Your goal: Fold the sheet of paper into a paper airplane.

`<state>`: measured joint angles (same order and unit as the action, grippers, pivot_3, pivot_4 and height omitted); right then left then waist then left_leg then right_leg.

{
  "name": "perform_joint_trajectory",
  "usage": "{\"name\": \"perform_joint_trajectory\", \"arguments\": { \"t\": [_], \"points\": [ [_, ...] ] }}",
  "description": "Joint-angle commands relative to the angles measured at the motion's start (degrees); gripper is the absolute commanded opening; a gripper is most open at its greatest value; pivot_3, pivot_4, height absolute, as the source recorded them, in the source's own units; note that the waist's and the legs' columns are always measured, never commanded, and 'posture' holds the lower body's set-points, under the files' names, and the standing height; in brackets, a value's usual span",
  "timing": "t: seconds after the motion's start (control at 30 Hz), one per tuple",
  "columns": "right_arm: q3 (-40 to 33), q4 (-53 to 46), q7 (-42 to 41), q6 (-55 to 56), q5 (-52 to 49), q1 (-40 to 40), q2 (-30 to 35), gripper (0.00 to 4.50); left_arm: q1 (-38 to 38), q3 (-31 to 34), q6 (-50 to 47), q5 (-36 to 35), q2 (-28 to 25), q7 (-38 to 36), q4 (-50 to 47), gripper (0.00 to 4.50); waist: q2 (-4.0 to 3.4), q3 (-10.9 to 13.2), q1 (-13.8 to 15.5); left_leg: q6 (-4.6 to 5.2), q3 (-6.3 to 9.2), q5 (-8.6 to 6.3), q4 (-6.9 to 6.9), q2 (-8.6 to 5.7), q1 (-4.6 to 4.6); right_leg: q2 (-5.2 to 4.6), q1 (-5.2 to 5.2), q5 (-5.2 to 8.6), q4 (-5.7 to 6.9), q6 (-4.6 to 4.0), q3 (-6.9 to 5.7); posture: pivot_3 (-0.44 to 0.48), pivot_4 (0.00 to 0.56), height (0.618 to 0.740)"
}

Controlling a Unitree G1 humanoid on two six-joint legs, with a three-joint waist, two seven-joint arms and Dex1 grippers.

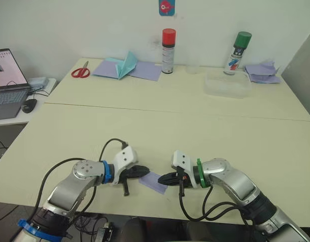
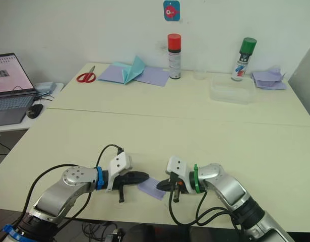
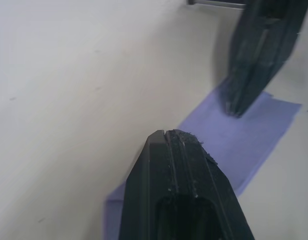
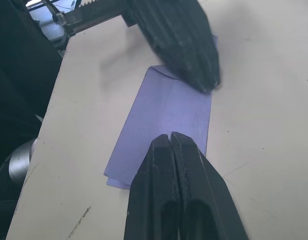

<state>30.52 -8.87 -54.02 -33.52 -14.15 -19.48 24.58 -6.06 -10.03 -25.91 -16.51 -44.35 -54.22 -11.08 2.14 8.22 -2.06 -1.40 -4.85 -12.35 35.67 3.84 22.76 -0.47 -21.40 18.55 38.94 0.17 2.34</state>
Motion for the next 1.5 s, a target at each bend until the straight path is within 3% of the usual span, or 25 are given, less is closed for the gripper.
{"name": "perform_joint_trajectory", "arguments": {
  "t": [0.03, 0.2, 0.33, 0.5, 0.7, 0.87, 1.0, 1.3, 1.4, 1.5],
  "points": [
    [1.53, 2.16, -0.28, -1.74, 2.01, 0.78, 1.16, 0.04, 4.53, 0.54, -3.02, 3.78, -3.52, 1.23, 5.45, 0.00, -0.02, -0.02, -0.01, 0.00, -0.03, 0.00, -0.05, -0.01, -0.01, -0.01, -0.02, 0.02, 0.00, -0.03, 0.01, 0.000, 0.150, 0.740],
    [1.54, 2.62, -0.75, -1.56, 2.03, 0.18, 0.84, 0.04, 5.55, 5.19, -1.91, 2.63, -4.79, 1.60, 6.04, 0.00, -0.03, -0.04, -0.04, -0.02, -0.08, -0.01, -0.30, -0.03, -0.06, -0.04, 0.02, 0.07, 0.00, -0.13, 0.00, 0.000, 0.150, 0.740],
    [1.13, 2.74, -1.15, -0.55, 1.70, 0.04, 0.55, 0.04, 6.07, 10.49, -1.44, -5.09, -2.42, -1.25, -1.21, 0.00, 0.01, 0.00, -0.13, -0.02, -0.11, -0.01, -0.42, -0.03, 0.00, -0.04, 0.01, 0.07, 0.01, -0.13, 0.00, 0.000, 0.150, 0.740],
    [0.72, 3.07, -1.90, 0.53, 1.70, -0.23, 0.16, 0.04, 6.63, 11.57, -1.20, -8.78, -2.04, -4.05, -5.65, 0.00, 0.22, 0.14, -0.11, -0.03, -0.11, -0.01, -0.44, -0.03, 0.16, -0.05, -0.07, 0.08, -0.03, -0.13, -0.04, 0.000, 0.150, 0.740],
    [0.33, 3.56, -2.20, 2.34, 1.89, -0.44, -0.08, 0.04, 2.43, 6.92, 0.09, -6.11, 1.31, -3.37, -4.36, 0.00, 0.23, 0.16, -0.04, -0.04, -0.10, 0.00, -0.44, -0.04, 0.14, -0.04, -0.06, 0.08, -0.02, -0.13, -0.04, 0.000, 0.150, 0.740],
    [-1.00, 2.06, -2.55, 4.70, 0.94, -0.12, -0.36, 0.04, 2.11, 0.80, 3.26, 0.07, 0.64, -4.87, -0.25, 0.00, 0.27, 0.23, -0.20, -0.03, -0.14, 0.00, -0.46, -0.08, 0.16, -0.03, -0.11, 0.08, -0.02, -0.13, 0.01, 0.000, 0.150, 0.740],
    [-4.84, -1.52, -2.74, 5.67, -2.11, 0.28, -0.62, 0.89, 1.93, -1.49, 5.10, 3.23, 0.05, -5.39, 2.87, 0.00, 0.19, 0.28, 0.06, -0.04, -0.11, 0.00, -0.47, -0.10, 0.18, -0.03, -0.10, 0.08, -0.01, -0.13, 0.01, 0.000, 0.150, 0.740],
    [-6.28, -5.69, -7.94, 25.34, 1.85, 6.67, 5.32, 4.11, 0.37, -2.02, 4.15, 2.74, 0.67, -6.63, 4.81, 0.00, 0.15, 0.31, 0.29, -0.04, -0.10, 0.00, -0.49, -0.16, 0.18, -0.08, -0.02, 0.13, -0.07, -0.04, -0.02, 0.000, 0.150, 0.740],
    [-4.09, -0.80, -7.03, 36.64, 9.34, 6.62, 6.45, 4.11, 0.14, -1.26, 2.14, 0.60, 0.99, -7.35, 4.13, 0.00, 0.15, 0.32, 0.21, -0.04, -0.13, 0.00, -0.48, -0.17, 0.15, -0.08, -0.02, 0.13, -0.06, -0.03, 0.00, 0.000, 0.150, 0.740],
    [-4.04, 1.88, -3.68, 39.86, 11.92, 5.73, 3.81, 4.11, 0.45, 1.71, 1.86, -2.76, -0.03, -8.89, 1.68, 0.00, 0.17, 0.35, 0.06, -0.04, -0.15, 0.00, -0.47, -0.16, 0.15, -0.06, -0.03, 0.14, -0.06, -0.03, 0.02, 0.000, 0.150, 0.740]
  ]
}}
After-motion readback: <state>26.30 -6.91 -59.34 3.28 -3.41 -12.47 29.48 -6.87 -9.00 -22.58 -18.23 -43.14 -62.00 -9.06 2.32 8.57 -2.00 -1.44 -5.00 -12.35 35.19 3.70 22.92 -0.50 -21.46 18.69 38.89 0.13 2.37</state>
